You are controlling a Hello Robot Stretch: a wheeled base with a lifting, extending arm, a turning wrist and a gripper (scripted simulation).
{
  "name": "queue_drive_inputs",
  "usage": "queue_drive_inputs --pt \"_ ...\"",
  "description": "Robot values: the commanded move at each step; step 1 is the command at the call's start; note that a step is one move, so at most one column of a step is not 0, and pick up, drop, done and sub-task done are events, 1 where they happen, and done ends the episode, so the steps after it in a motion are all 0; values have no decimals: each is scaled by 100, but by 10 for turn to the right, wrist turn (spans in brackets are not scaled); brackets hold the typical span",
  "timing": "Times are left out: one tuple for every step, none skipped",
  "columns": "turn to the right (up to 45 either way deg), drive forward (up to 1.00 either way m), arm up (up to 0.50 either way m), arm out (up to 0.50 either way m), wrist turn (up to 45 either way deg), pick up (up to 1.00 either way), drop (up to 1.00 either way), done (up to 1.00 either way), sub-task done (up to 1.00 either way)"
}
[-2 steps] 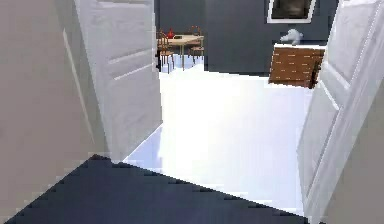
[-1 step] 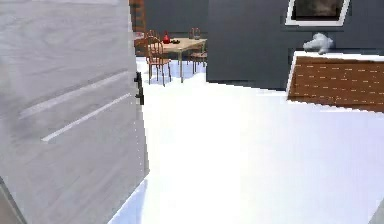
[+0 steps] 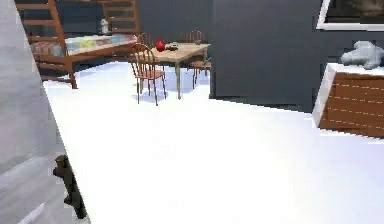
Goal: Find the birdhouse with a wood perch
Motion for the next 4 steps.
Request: queue_drive_inputs --pt "0 60 0 0 0 0 0 0 0" --pt "-450 0 0 0 0 0 0 0 0" --pt "-30 0 0 0 0 0 0 0 0" --pt "450 0 0 0 0 0 0 0 0"
